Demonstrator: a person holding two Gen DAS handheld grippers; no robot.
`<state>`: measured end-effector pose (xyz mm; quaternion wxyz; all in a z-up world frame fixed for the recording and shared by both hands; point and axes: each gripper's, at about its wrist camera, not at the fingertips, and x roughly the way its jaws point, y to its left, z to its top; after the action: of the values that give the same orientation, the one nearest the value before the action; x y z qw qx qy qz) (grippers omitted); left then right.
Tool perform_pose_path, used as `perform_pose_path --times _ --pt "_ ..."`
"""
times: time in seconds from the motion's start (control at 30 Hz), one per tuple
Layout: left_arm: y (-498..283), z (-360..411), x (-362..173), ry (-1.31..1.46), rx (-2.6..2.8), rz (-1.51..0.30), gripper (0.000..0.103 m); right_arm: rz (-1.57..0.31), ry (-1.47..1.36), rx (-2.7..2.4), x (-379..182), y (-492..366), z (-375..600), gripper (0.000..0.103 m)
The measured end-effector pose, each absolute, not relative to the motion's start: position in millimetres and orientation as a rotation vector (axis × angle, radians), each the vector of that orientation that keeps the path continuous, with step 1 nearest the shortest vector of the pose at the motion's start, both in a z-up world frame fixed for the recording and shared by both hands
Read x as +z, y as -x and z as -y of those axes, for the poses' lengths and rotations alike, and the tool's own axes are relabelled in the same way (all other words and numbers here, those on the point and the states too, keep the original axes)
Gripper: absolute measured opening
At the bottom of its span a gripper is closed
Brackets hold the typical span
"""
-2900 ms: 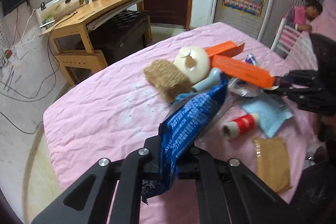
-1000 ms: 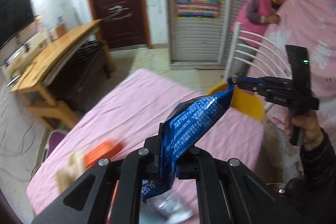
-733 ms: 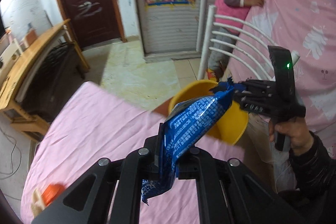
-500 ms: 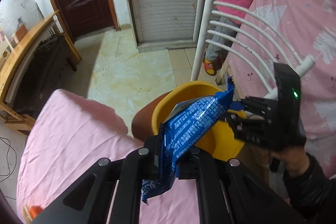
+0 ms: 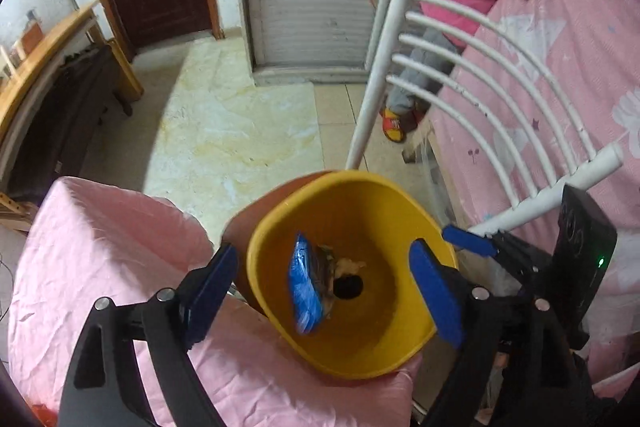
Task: Collect trash
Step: 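Drop the blue wrapper in the bin while the right tool drops its item, then grasp the brown packet with left tool while right grasps the toothpaste tube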
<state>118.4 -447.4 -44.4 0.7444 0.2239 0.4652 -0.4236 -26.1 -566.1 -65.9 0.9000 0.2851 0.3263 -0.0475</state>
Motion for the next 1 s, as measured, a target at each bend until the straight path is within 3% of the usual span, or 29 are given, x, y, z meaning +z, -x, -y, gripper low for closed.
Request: perform_pose_path --times 0.1,0.23,0.37,0.57,0.8,1.0 --pt "-114.0 417.2 -16.6 -0.441 -0.922 -0.956 0.083 -0.664 -0.572 -0.082 -54.4 29.8 557.2 0.064" --pt "-102.2 342.6 17.0 -0.426 -0.823 -0.834 0.083 -0.635 -0.502 -0.023 -30.8 28.5 525.3 0.084" --pt "-97.5 242.9 44.1 -0.363 -0.683 -0.766 0.083 -0.618 -0.426 0.072 -3.9 14.7 481.5 0.092" --pt "-100.3 107.8 62.1 -0.276 -0.450 -0.745 0.083 -0.614 -0.342 0.194 24.3 -10.8 409.6 0.094" --pt "-86.3 7.8 40.1 -0.197 -0.320 -0.786 0.083 -0.633 -0.257 0.322 47.4 -30.8 322.1 0.097" --pt "-67.5 -9.8 -1.7 -0.177 -0.408 -0.853 0.083 -0.703 -0.183 0.394 53.2 -48.1 252.2 0.097"
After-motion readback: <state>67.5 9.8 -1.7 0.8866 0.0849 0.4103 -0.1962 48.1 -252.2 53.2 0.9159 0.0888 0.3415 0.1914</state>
